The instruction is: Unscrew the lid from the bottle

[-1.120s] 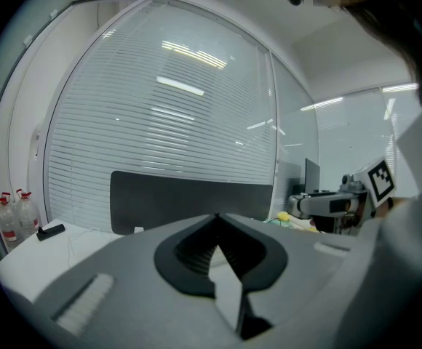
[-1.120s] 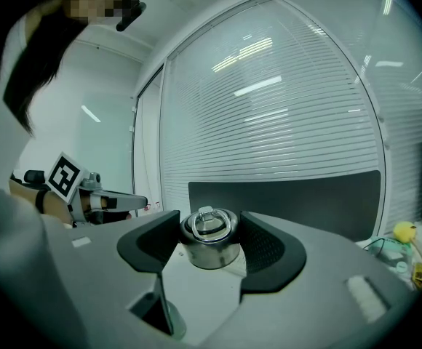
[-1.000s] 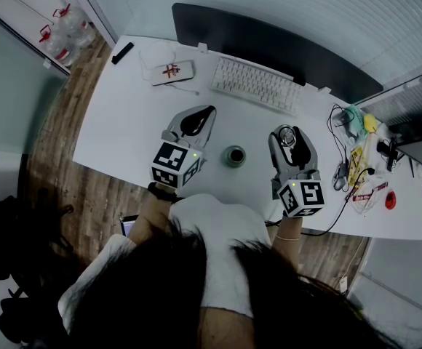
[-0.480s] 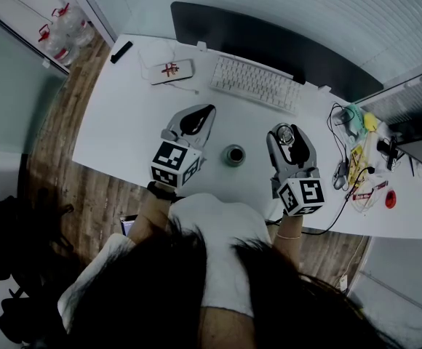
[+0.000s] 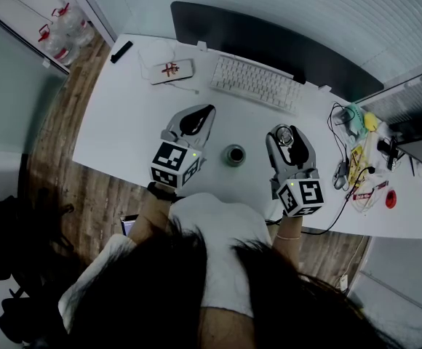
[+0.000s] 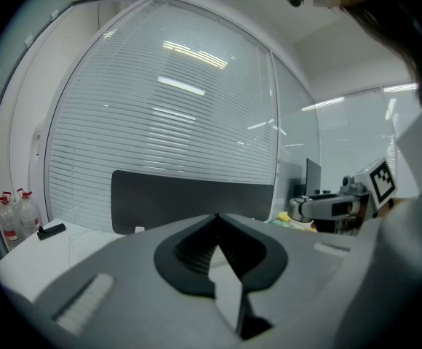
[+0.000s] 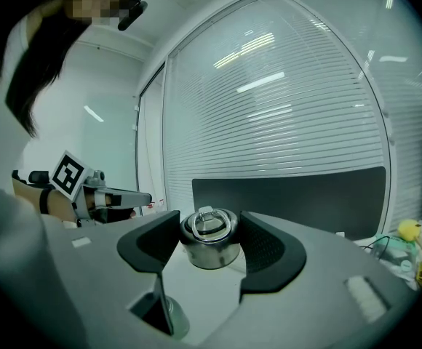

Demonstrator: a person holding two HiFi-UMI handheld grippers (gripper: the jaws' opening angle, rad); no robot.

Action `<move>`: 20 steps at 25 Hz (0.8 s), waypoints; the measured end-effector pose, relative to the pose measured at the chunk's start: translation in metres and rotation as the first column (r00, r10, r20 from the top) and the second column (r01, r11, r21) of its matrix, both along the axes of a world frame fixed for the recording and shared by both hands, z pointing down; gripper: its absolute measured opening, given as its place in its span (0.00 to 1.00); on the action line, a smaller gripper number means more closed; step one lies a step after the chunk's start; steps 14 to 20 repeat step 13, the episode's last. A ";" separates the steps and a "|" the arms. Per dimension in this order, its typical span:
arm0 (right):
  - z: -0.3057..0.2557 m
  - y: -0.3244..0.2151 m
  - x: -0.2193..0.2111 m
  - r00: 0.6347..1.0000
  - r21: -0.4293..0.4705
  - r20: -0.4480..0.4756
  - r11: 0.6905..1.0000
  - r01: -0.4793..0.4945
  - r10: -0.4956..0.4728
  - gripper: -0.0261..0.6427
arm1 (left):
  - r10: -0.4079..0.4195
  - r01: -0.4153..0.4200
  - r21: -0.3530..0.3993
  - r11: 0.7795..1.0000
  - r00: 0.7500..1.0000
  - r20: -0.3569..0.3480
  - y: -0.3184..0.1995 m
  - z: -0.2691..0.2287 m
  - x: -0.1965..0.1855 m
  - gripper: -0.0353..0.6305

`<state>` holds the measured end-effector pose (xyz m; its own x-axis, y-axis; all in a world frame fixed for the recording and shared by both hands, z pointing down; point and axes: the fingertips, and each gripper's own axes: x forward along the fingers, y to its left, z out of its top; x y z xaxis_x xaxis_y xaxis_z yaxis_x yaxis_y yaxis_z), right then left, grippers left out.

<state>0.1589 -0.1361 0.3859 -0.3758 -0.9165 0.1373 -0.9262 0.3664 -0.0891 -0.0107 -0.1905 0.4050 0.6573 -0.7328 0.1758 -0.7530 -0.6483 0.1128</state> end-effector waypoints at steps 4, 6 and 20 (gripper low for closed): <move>0.000 0.000 -0.002 1.000 0.001 -0.002 1.000 0.004 -0.004 0.43 | -0.001 0.001 0.002 1.000 1.000 -0.003 0.000 -0.001 -0.002 0.14; -0.001 0.000 -0.003 1.000 0.000 -0.003 1.000 0.005 -0.005 0.43 | 0.001 -0.001 0.003 1.000 1.000 -0.003 0.000 -0.001 -0.002 0.14; -0.002 0.000 -0.005 1.000 0.007 -0.003 1.000 0.017 -0.017 0.43 | 0.001 -0.001 0.003 1.000 1.000 0.000 0.001 0.000 -0.001 0.14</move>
